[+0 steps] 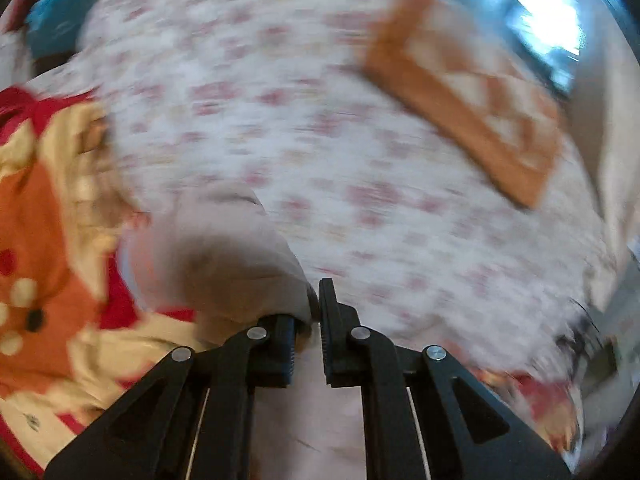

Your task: Fold large clothes

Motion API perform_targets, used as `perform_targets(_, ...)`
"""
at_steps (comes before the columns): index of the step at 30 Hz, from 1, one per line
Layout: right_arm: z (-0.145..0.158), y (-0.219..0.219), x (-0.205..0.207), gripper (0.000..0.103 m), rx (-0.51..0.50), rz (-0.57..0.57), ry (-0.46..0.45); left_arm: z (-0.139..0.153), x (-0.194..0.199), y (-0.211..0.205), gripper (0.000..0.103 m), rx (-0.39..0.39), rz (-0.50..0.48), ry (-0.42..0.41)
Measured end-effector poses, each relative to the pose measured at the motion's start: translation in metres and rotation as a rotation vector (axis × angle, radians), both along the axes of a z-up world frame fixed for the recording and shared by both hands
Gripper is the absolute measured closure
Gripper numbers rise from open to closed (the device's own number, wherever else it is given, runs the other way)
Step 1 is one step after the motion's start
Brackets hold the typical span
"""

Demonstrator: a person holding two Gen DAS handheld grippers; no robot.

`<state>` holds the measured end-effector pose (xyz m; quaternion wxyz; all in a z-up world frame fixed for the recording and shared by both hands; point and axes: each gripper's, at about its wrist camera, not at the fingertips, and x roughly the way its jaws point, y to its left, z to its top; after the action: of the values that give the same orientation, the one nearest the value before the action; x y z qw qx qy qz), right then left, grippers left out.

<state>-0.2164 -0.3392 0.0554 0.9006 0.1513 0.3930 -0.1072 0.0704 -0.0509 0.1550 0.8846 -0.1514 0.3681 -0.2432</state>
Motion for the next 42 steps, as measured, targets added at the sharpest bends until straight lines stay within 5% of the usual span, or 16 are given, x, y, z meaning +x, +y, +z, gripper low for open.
perform_targets(4, 0.006, -0.012, -0.006, 0.000, -0.001, -0.036, -0.022, 0.013, -0.054, -0.069, 0.095, -0.008, -0.216, -0.009)
perform_targets(8, 0.012, -0.037, -0.017, 0.000, 0.001, -0.125, -0.046, -0.009, -0.110, -0.134, 0.095, -0.008, -0.397, 0.049)
perform_targets(9, 0.011, -0.046, -0.021, 0.000, 0.007, -0.159, -0.048, -0.019, -0.121, -0.148, 0.091, 0.010, -0.430, 0.064)
perform_targets(12, 0.013, -0.073, -0.033, 0.000, 0.045, -0.256, -0.049, -0.051, -0.148, -0.178, 0.048, 0.096, -0.506, 0.132)
perform_targets(15, 0.011, -0.091, -0.041, 0.000, 0.106, -0.313, -0.047, -0.062, -0.158, -0.177, 0.048, 0.137, -0.532, 0.161)
perform_targets(17, 0.013, -0.093, -0.042, 0.000, 0.124, -0.308, -0.052, -0.061, -0.162, -0.158, 0.047, 0.215, -0.505, 0.157)
perform_targets(20, 0.017, -0.085, -0.038, 0.000, 0.100, -0.271, -0.058, -0.060, -0.162, -0.119, 0.033, 0.338, -0.388, 0.110)
perform_targets(25, 0.024, -0.073, -0.011, 0.000, 0.078, -0.191, -0.064, -0.079, -0.132, -0.040, 0.032, 0.526, -0.061, 0.110)
perform_targets(27, 0.033, -0.068, 0.004, 0.000, 0.058, -0.155, -0.077, -0.091, -0.116, -0.015, 0.032, 0.516, 0.049, 0.153)
perform_targets(31, 0.029, -0.073, 0.058, 0.000, 0.016, -0.127, -0.028, -0.114, -0.093, 0.008, 0.032, 0.417, 0.101, 0.285)
perform_targets(34, 0.007, -0.085, 0.096, 0.003, 0.077, -0.138, 0.020, -0.116, -0.092, -0.003, 0.032, 0.439, 0.103, 0.262)
perform_targets(35, -0.005, -0.088, 0.110, 0.014, 0.123, -0.133, 0.034, -0.116, -0.094, -0.009, 0.032, 0.467, 0.098, 0.245)
perform_targets(38, -0.021, -0.083, 0.124, 0.088, 0.152, -0.102, 0.086, -0.115, -0.093, -0.013, 0.032, 0.509, 0.108, 0.219)
perform_targets(42, 0.014, -0.078, 0.074, 0.088, 0.094, -0.132, -0.089, -0.117, -0.083, 0.008, 0.031, 0.412, 0.166, 0.273)
